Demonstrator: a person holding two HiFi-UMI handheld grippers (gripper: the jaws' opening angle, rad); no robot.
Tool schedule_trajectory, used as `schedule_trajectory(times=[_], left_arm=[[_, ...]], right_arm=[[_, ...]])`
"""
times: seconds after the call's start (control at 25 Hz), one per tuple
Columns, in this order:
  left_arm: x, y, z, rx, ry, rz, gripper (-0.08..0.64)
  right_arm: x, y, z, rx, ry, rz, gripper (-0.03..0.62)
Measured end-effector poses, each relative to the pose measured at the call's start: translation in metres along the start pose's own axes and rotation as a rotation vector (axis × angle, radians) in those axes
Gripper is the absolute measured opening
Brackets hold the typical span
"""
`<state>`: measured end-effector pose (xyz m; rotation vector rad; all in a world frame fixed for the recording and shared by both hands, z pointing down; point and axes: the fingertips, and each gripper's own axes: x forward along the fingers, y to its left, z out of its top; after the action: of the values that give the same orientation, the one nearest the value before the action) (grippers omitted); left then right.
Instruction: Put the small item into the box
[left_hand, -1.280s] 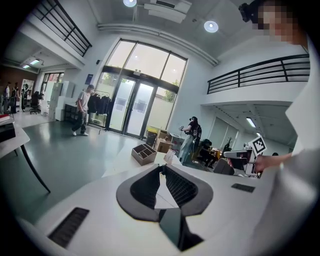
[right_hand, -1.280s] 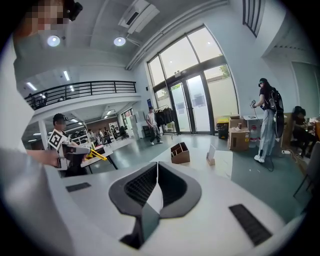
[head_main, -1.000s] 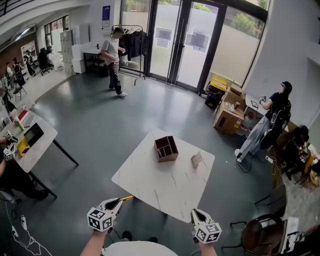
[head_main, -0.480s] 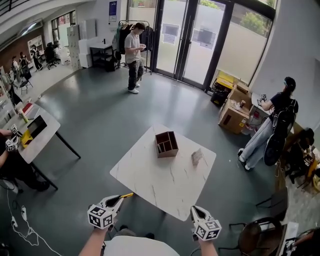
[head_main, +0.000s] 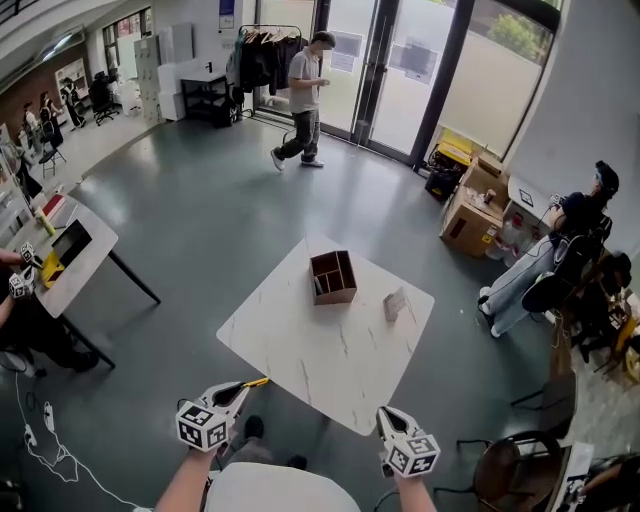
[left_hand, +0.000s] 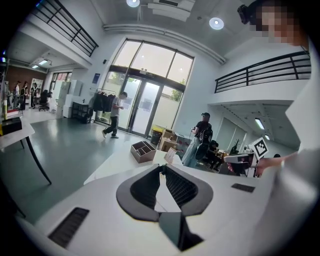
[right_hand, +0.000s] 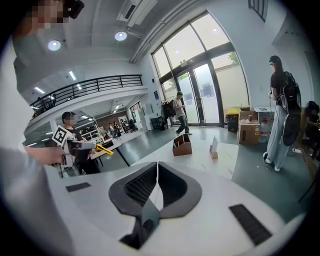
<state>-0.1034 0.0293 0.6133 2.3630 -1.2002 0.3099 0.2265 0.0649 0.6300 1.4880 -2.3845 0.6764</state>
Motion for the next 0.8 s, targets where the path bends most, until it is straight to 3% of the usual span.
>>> schedule_trajectory(times=[0.8], left_arm=[[0.064,0.086,0.057,0.033,0.046,-0.103,0.048]], right_arm=[[0.09,0.009,0.03,0.067,0.027,-0.103,0.028]])
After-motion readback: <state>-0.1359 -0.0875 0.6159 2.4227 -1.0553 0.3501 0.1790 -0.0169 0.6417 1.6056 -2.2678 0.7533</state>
